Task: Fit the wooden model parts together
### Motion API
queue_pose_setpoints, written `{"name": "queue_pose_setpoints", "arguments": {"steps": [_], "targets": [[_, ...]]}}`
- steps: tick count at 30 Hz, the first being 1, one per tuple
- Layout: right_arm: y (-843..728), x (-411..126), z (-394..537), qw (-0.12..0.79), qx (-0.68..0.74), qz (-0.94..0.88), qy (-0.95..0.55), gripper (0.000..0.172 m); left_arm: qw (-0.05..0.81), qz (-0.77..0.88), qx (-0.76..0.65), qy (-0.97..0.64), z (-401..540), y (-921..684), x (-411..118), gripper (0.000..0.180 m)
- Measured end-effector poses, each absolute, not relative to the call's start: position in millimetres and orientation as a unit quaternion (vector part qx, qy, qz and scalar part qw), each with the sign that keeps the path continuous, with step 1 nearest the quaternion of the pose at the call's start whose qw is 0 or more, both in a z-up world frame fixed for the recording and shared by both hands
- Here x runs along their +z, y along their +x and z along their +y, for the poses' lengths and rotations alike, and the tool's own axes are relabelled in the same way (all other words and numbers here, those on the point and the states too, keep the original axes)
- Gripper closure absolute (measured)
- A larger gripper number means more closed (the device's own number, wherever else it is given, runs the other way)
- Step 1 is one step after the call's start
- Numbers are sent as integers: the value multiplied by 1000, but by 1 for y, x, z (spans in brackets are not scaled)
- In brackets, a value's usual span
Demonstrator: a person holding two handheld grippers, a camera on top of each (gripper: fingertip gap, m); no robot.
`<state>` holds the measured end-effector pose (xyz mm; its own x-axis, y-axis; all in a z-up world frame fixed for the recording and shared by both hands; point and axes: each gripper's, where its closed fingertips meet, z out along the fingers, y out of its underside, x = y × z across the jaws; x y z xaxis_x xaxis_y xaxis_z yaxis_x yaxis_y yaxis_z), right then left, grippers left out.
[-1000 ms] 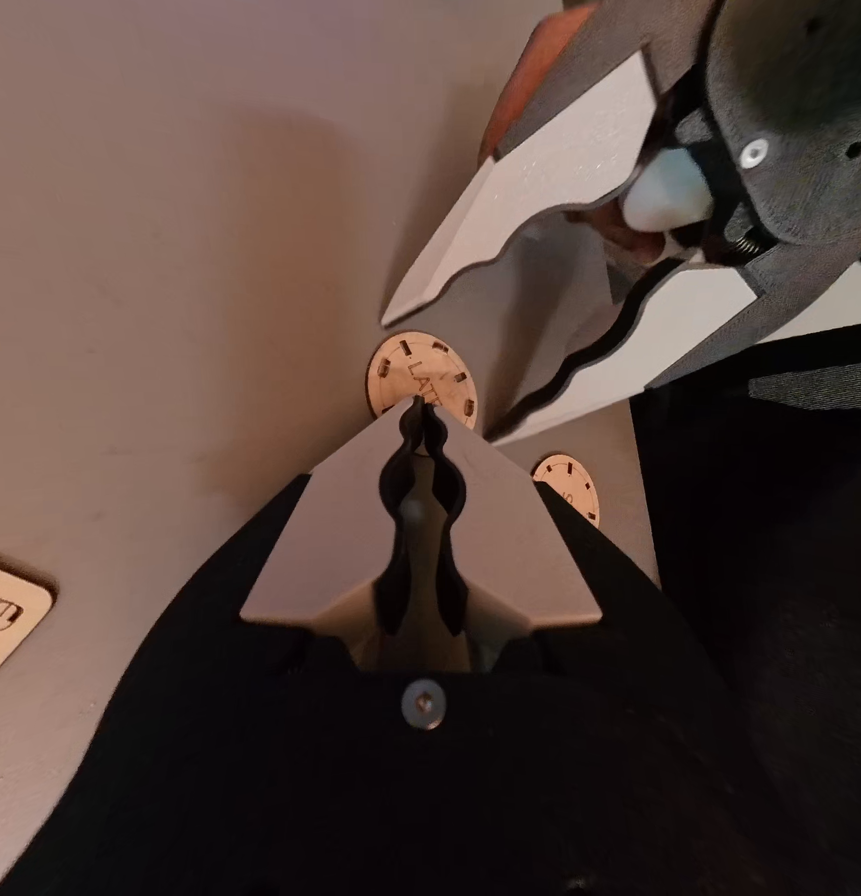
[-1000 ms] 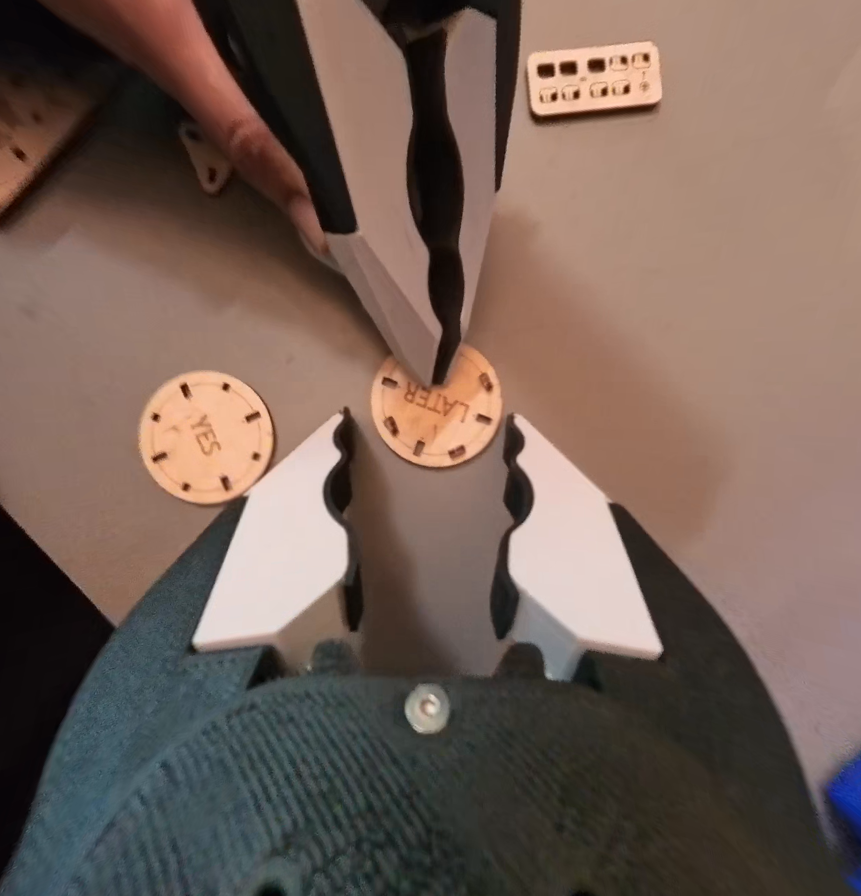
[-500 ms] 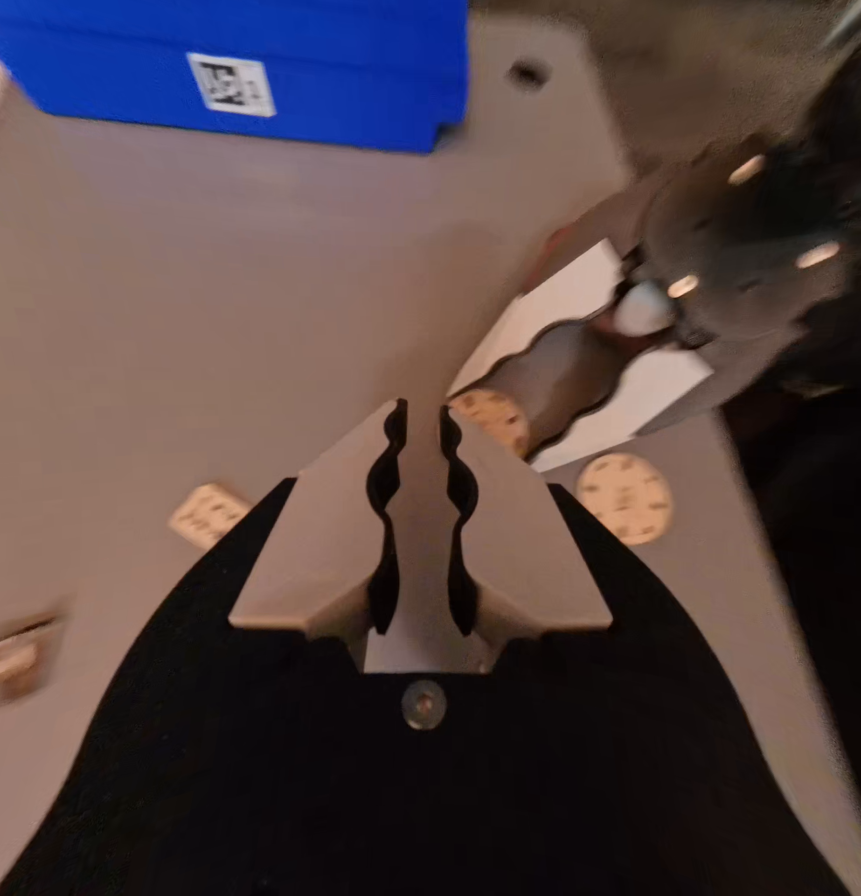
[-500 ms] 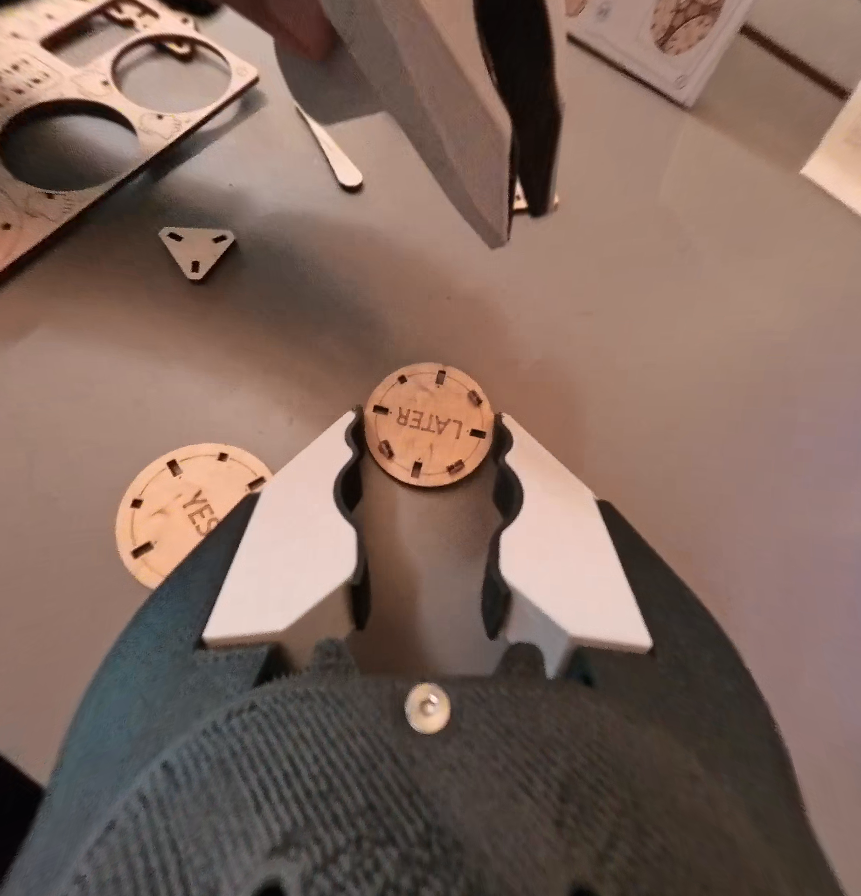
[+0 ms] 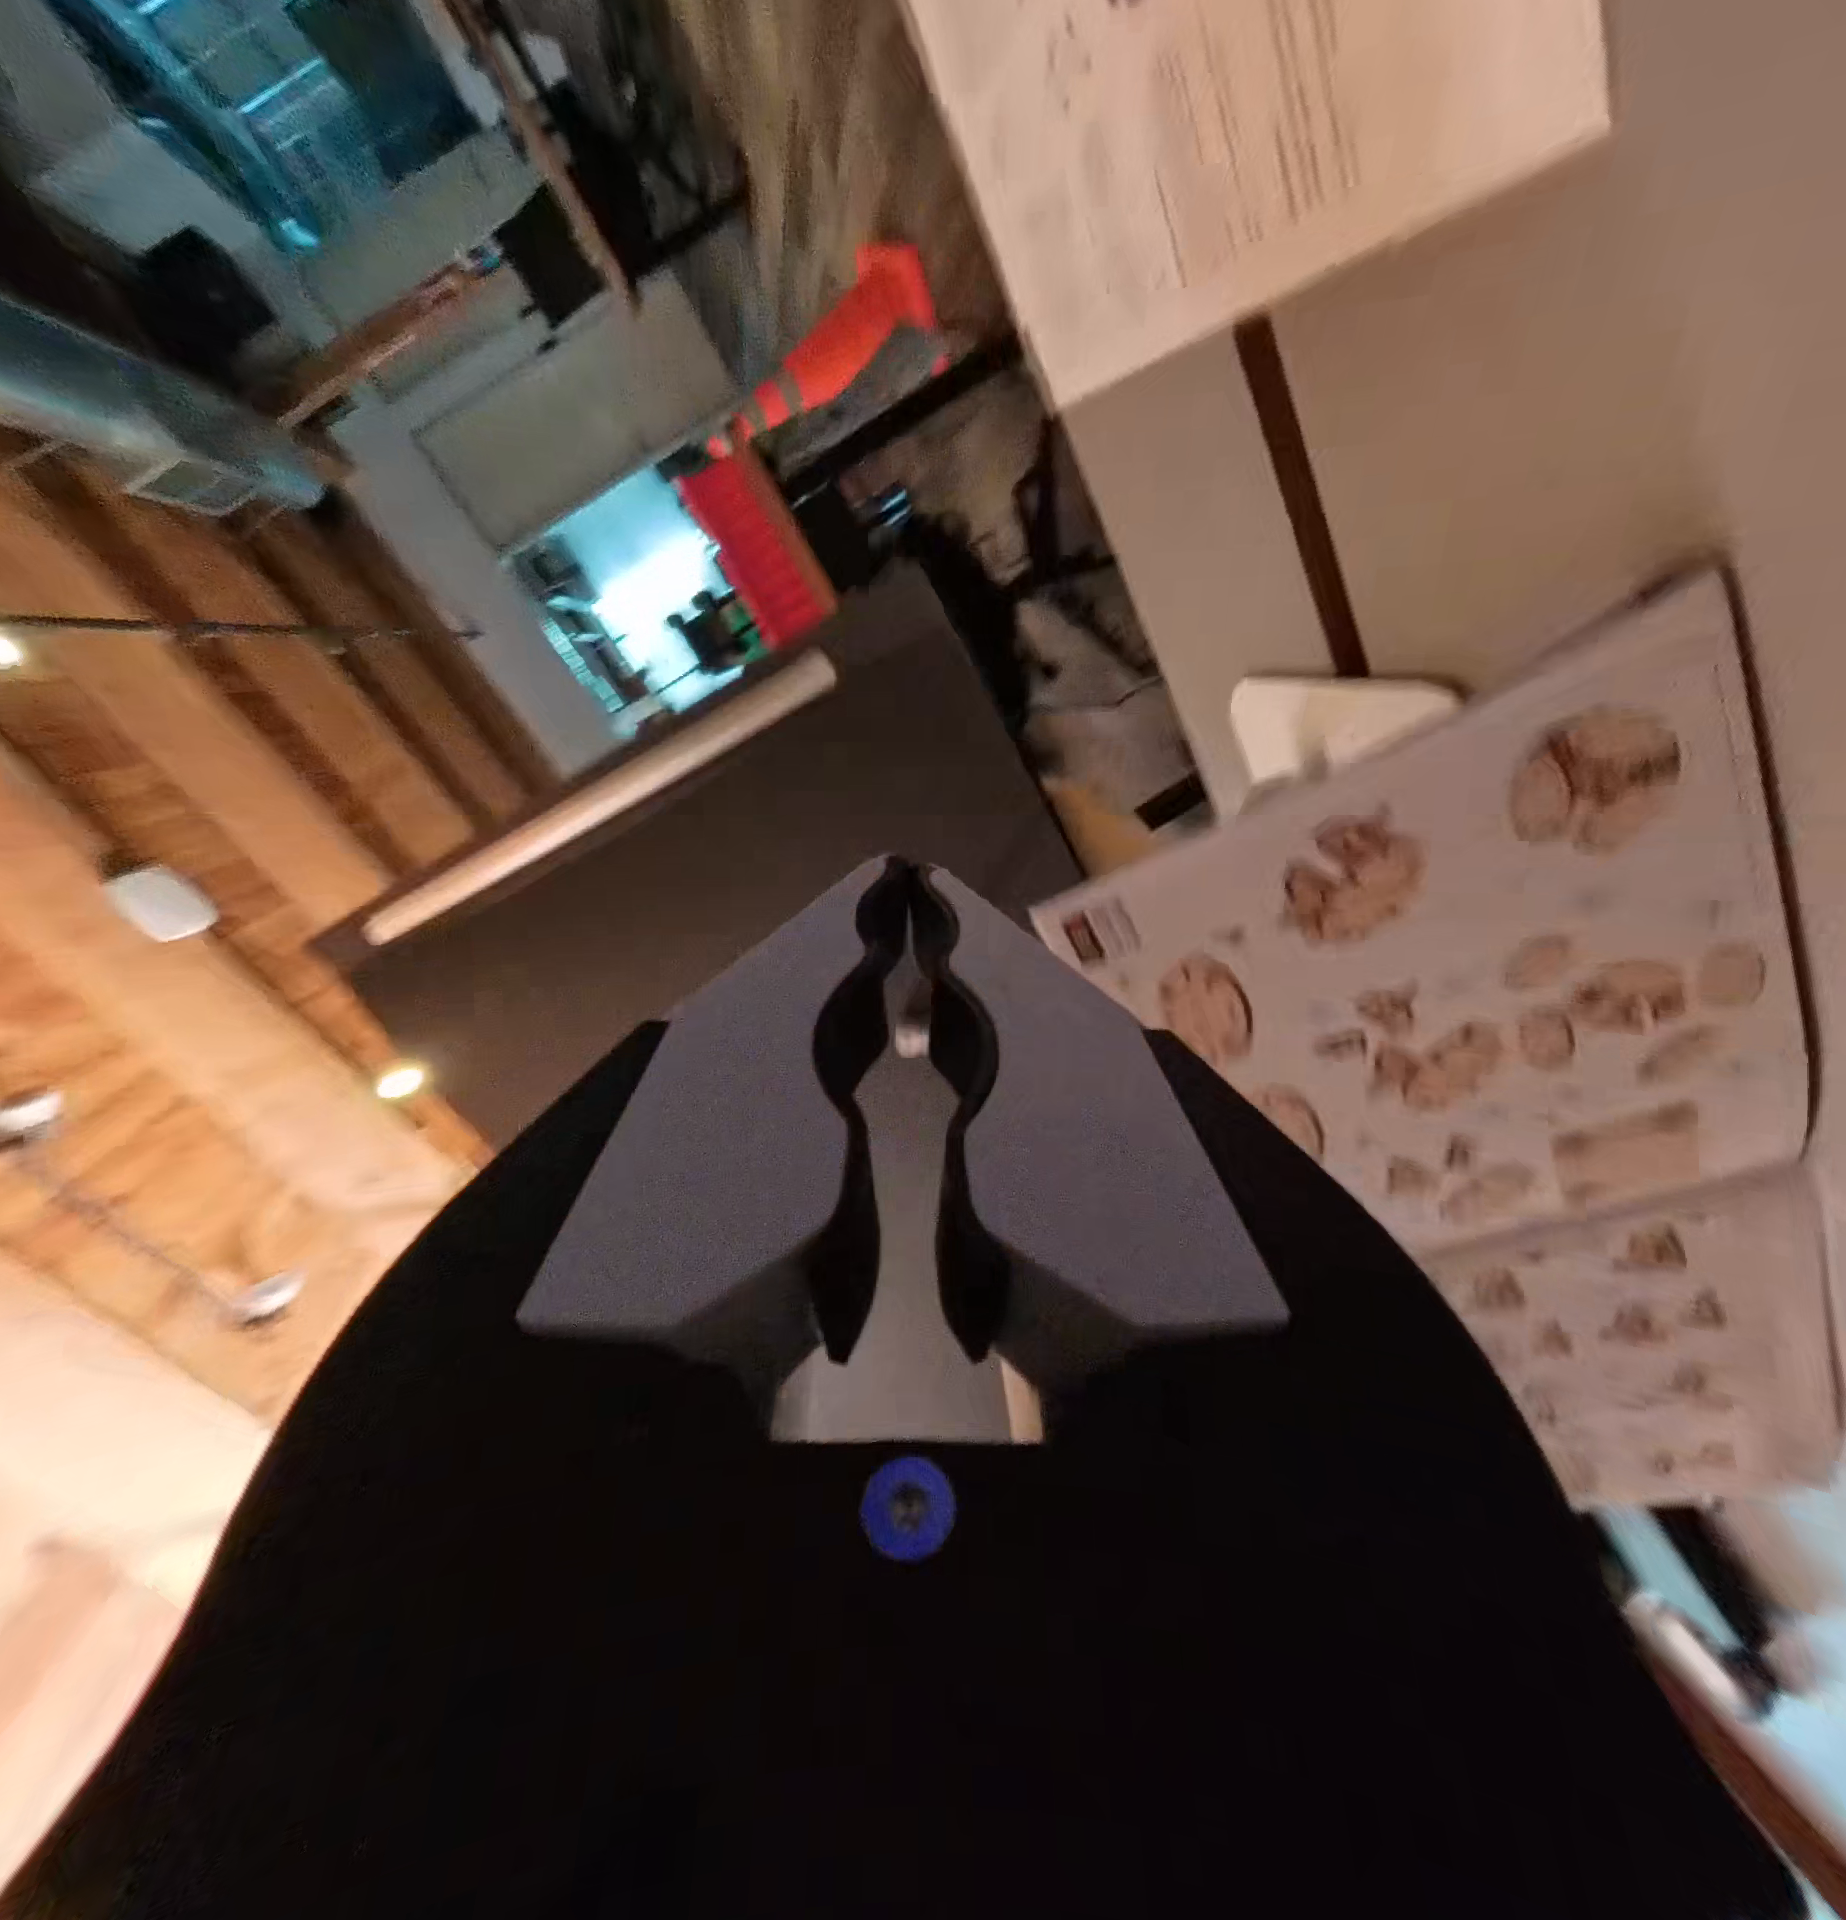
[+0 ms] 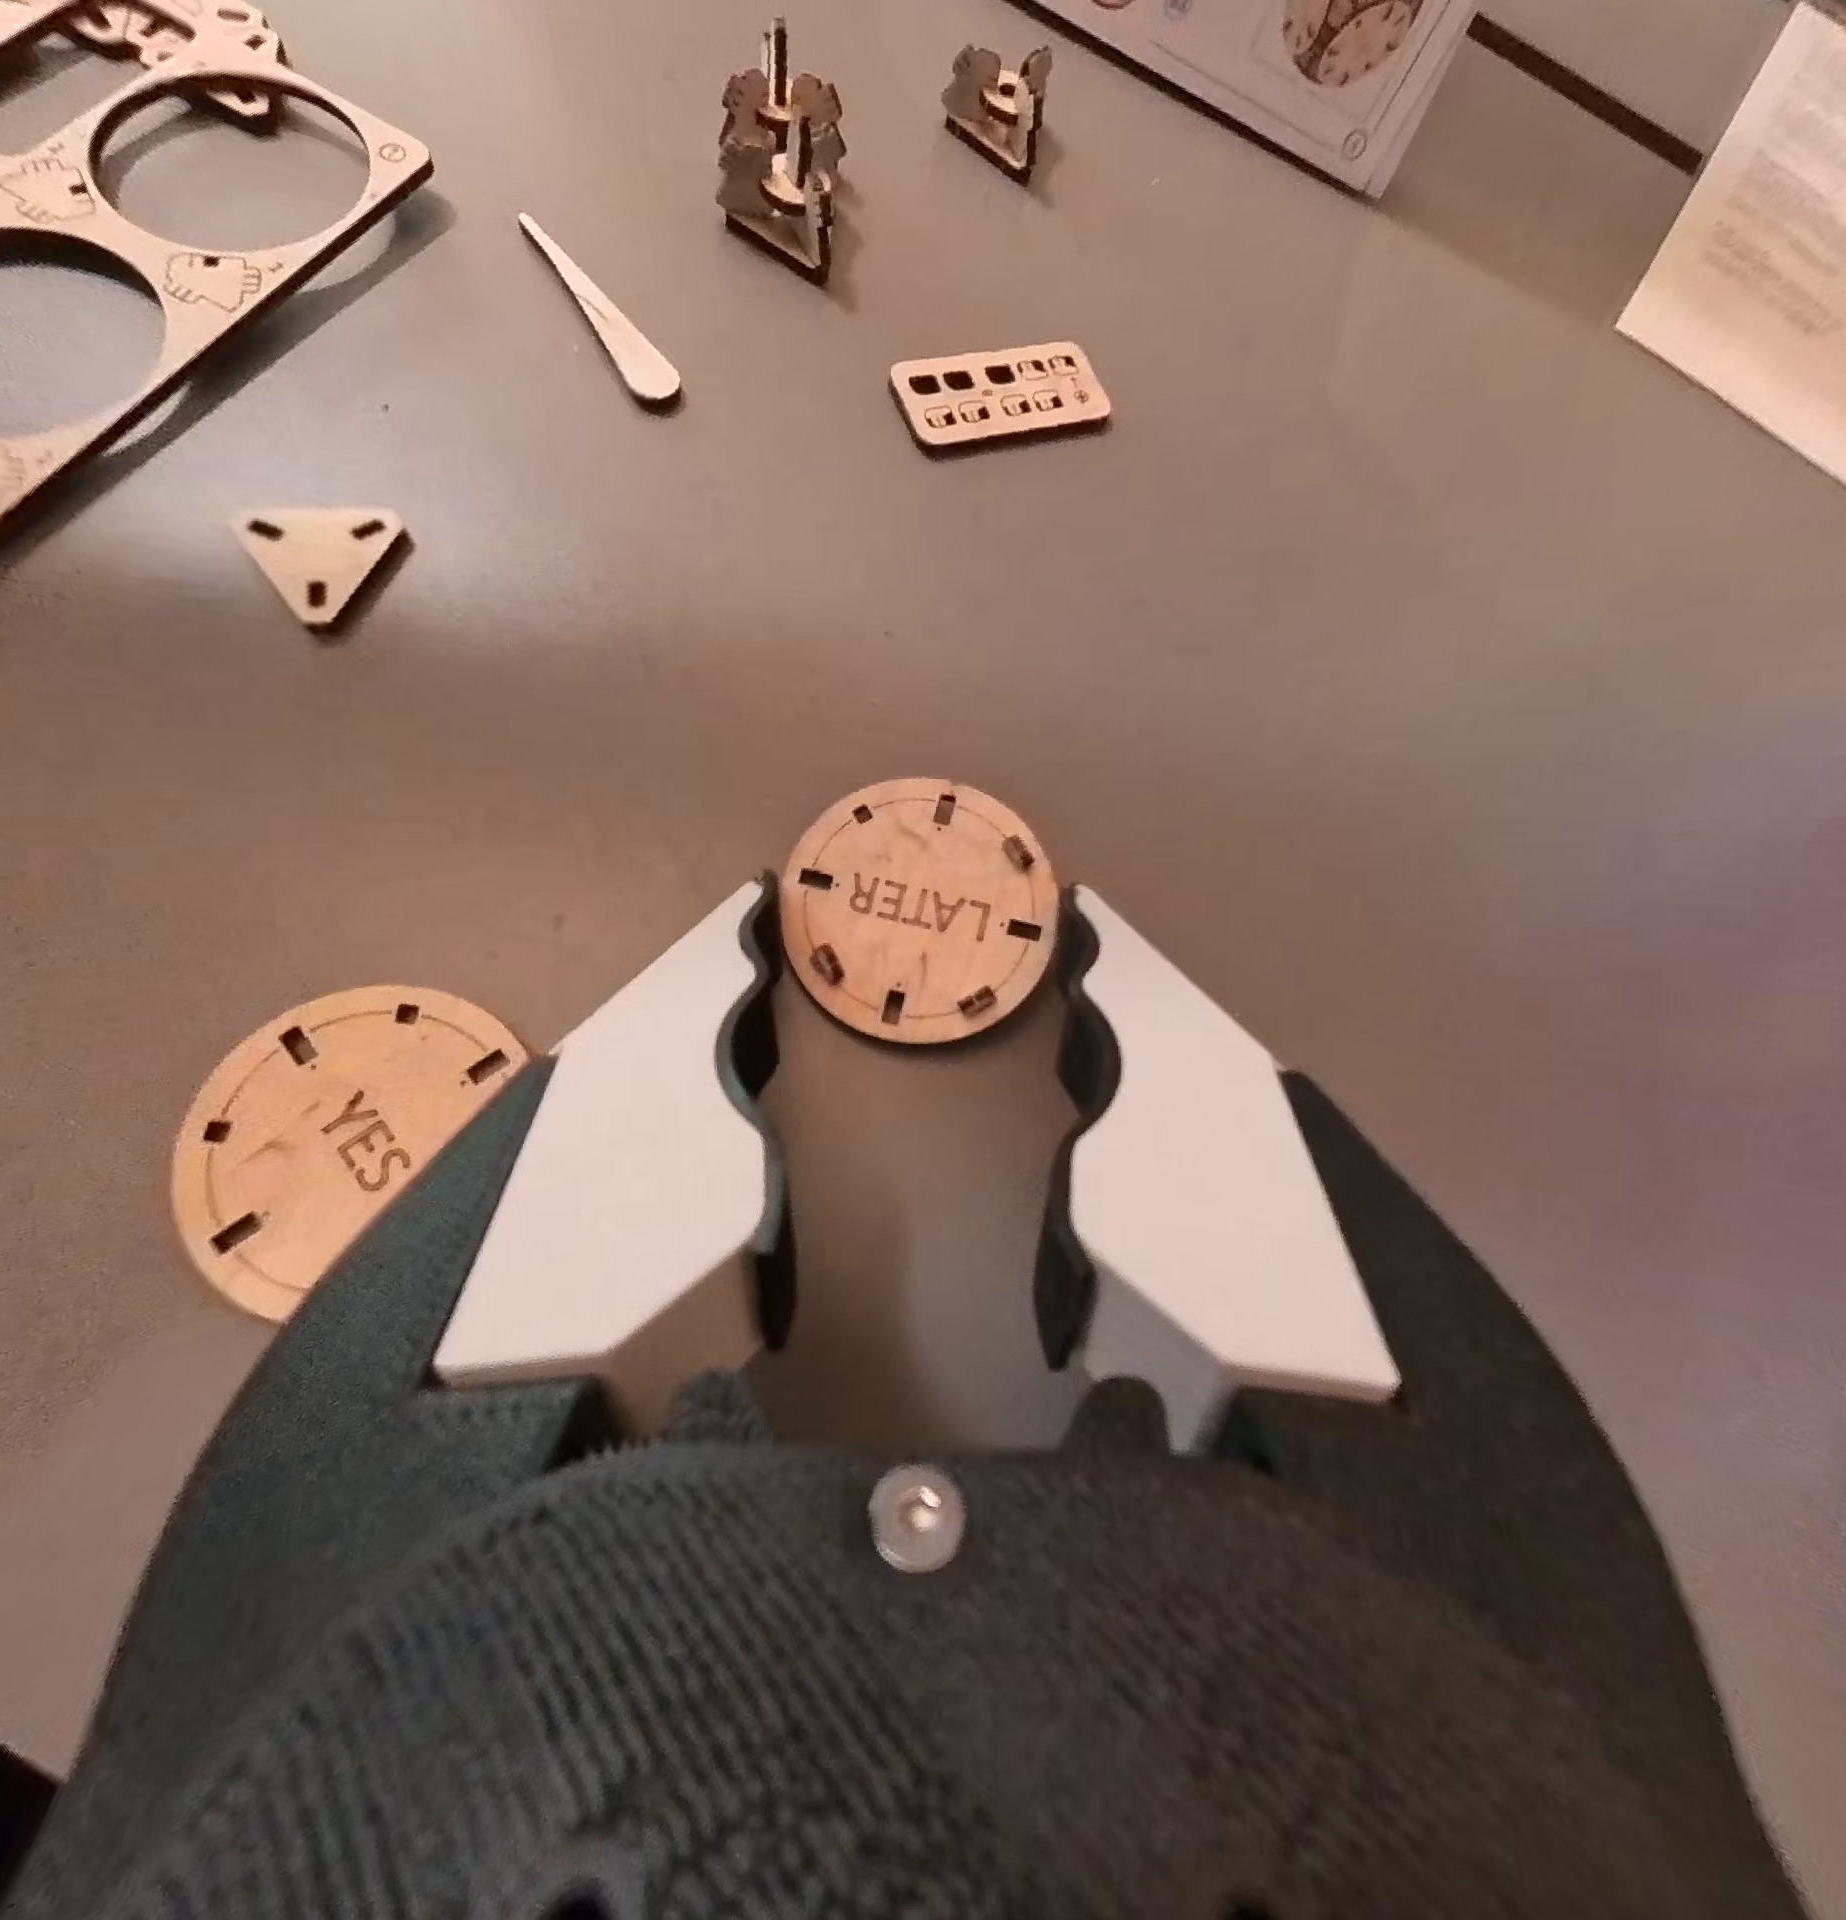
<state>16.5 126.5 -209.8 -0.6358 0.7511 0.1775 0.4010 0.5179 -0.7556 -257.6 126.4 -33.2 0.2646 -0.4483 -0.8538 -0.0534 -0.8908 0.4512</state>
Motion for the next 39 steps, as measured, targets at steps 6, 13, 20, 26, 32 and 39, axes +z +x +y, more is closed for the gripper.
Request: {"name": "queue_pose_setpoints", "arguments": {"steps": [6,13,20,26,32,39], "targets": [[12,-214,125,190,367,-833,-367,120,133,-77,-458,876,136,-293,-47,180],[-3,-212,124,211,363,-841,-342,120,362,-26,-335,870,69,-255,-83,180],[-13,-212,122,206,367,-846,-328,120,378,-71,-363,849,75,-203,-76,180],[-25,-206,121,268,355,-853,-275,120,347,-81,-390,849,85,-168,-58,180],[-32,-189,116,300,385,-835,-256,120,194,-22,-427,883,81,-147,-58,180],[-23,-128,97,391,447,-781,-191,120,-387,251,-122,879,54,-88,-99,144]]}}
